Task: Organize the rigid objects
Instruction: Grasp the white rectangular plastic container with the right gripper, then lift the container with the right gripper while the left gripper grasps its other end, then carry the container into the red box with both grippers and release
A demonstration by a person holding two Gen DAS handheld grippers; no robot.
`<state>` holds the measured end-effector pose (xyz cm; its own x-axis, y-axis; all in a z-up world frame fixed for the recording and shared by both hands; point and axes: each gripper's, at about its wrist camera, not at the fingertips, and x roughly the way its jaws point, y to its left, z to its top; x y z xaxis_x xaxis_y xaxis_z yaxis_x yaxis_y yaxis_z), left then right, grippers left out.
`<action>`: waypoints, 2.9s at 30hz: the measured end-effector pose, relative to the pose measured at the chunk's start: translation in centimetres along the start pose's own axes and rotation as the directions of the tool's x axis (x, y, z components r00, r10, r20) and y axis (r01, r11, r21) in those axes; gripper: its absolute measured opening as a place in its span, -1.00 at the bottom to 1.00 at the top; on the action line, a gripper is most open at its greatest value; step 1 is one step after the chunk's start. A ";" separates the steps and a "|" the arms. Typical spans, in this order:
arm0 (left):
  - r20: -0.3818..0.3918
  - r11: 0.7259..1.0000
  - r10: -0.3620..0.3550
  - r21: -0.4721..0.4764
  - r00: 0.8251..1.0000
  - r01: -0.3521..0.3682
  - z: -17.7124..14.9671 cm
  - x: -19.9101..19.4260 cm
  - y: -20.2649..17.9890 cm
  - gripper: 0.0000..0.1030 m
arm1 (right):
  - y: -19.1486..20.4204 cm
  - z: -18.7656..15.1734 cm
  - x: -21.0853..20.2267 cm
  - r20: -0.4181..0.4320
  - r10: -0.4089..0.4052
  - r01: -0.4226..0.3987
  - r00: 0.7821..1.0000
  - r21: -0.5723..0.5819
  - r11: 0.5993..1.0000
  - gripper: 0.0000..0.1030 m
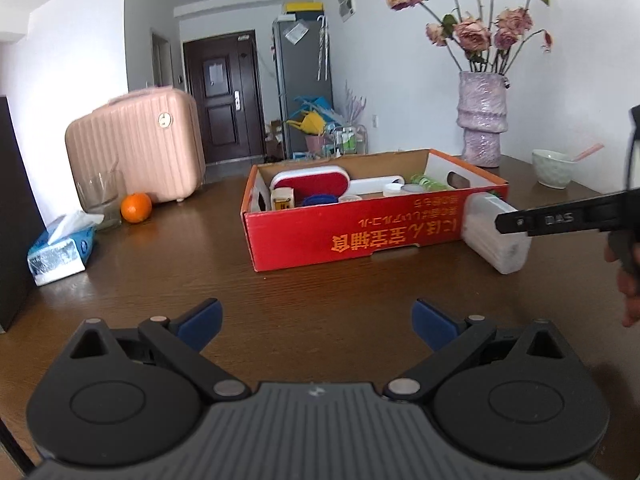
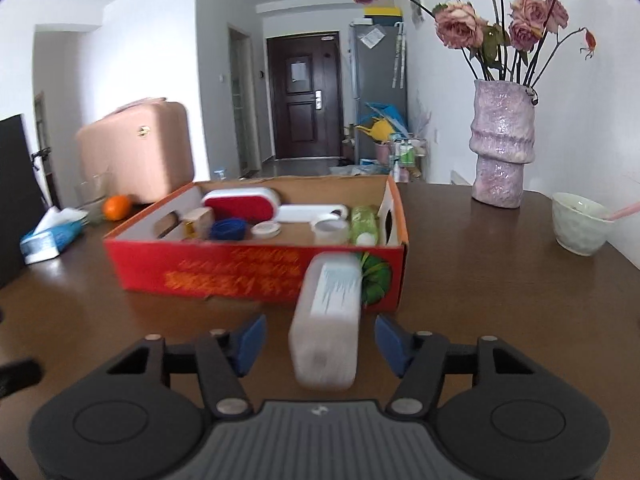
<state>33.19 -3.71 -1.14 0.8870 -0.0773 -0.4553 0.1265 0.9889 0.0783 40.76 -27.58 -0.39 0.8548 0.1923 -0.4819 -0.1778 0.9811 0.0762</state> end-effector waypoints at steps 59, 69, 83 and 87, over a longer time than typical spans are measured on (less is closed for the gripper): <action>-0.062 0.866 -0.410 -0.341 0.910 0.367 -2.5 -6.6 -2.3 -0.27 | 3.9 -8.8 -14.0 0.019 0.370 -0.365 0.929 0.220 0.905 -0.55; 0.026 0.879 -0.391 -0.288 0.920 0.381 7.4 1.9 -1.0 -0.28 | 2.5 1.9 -7.0 0.071 0.335 -0.342 0.940 0.154 0.927 -0.55; -0.141 0.896 -0.348 -0.340 0.927 0.284 12.9 20.5 1.1 -0.28 | -0.1 10.8 12.6 -0.092 0.315 -0.284 0.944 0.252 0.925 -0.55; -0.181 0.905 -0.345 -0.325 0.921 0.275 11.4 22.7 1.4 -0.28 | 0.2 9.3 15.9 -0.157 0.297 -0.257 0.942 0.235 0.937 -0.55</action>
<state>58.58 -5.50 -1.20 0.6928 -0.3897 -0.6068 0.2142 0.9146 -0.3429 58.83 -24.10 0.15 0.6760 0.4695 -0.5680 -0.2712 0.8752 0.4006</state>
